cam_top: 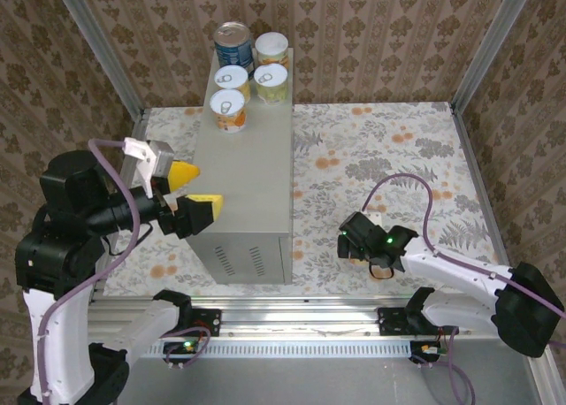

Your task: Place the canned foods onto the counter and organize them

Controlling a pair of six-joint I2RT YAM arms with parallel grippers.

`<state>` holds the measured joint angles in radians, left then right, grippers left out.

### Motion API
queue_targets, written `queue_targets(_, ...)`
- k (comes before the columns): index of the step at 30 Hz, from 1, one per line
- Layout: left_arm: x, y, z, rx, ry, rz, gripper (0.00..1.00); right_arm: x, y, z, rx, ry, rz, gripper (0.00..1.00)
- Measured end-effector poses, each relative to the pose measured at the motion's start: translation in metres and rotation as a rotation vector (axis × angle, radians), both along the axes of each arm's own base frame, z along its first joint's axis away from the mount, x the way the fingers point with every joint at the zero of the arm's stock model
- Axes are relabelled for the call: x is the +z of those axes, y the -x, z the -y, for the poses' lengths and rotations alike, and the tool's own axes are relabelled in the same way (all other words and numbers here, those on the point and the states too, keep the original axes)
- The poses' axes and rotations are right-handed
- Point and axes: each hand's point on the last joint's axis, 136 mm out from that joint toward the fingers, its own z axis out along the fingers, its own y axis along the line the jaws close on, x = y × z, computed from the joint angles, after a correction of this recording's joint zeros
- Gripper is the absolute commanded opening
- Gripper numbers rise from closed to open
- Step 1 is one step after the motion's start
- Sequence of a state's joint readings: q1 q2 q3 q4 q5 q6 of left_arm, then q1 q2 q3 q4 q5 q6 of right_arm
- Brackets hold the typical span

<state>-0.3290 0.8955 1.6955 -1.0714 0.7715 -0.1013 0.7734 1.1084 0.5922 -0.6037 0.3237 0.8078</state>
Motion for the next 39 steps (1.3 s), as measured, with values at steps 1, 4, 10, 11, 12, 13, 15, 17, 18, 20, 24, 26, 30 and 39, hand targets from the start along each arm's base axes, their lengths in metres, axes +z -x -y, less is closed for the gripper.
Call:
queue_targets(1, -0.001, 0.001, 0.001, -0.009, -0.002, -0.002, 1.00, -0.001, 0.000, 0.000, 0.001, 0.000, -0.002, 0.87)
queue_targets(4, -0.003, 0.002, 0.007, -0.039, -0.014, -0.007, 1.00, -0.001, 0.000, 0.000, 0.002, 0.001, -0.004, 0.83)
queue_targets(10, -0.023, 0.007, 0.024, -0.115, -0.102, -0.043, 1.00, -0.001, 0.000, -0.001, 0.012, 0.006, -0.004, 0.78)
queue_targets(11, -0.027, 0.006, 0.027, -0.124, -0.124, -0.048, 1.00, -0.001, 0.000, -0.001, 0.014, 0.008, -0.004, 0.78)
queue_targets(12, -0.030, 0.005, 0.031, -0.130, -0.145, -0.047, 1.00, -0.001, 0.000, 0.000, 0.017, 0.010, -0.005, 0.78)
queue_targets(13, -0.032, 0.004, 0.033, -0.132, -0.162, -0.044, 1.00, -0.001, 0.000, 0.000, 0.018, 0.012, -0.006, 0.78)
queue_targets(15, -0.035, 0.001, 0.040, -0.137, -0.199, -0.033, 1.00, 0.000, 0.001, 0.000, 0.023, 0.019, -0.011, 0.76)
queue_targets(17, -0.037, -0.001, 0.047, -0.143, -0.238, -0.021, 1.00, 0.002, 0.002, 0.002, 0.032, 0.030, -0.018, 0.76)
queue_targets(18, -0.039, -0.003, 0.051, -0.144, -0.258, -0.014, 1.00, 0.003, 0.002, 0.002, 0.037, 0.035, -0.019, 0.75)
queue_targets(20, -0.043, -0.003, 0.057, -0.150, -0.295, 0.003, 1.00, 0.007, 0.002, 0.002, 0.048, 0.041, -0.019, 0.75)
queue_targets(24, -0.048, -0.004, 0.070, -0.155, -0.358, 0.036, 1.00, 0.024, -0.001, -0.001, 0.085, 0.043, 0.001, 0.75)
queue_targets(26, -0.049, -0.005, 0.075, -0.155, -0.384, 0.054, 1.00, 0.037, -0.004, -0.004, 0.110, 0.044, 0.014, 0.76)
queue_targets(30, -0.053, -0.012, 0.082, -0.132, -0.435, 0.086, 1.00, 0.077, -0.016, -0.017, 0.180, 0.024, 0.070, 0.76)
queue_targets(39, -0.052, -0.041, 0.069, 0.049, -0.513, 0.156, 1.00, 0.215, -0.050, -0.048, 0.353, -0.044, 0.280, 0.76)
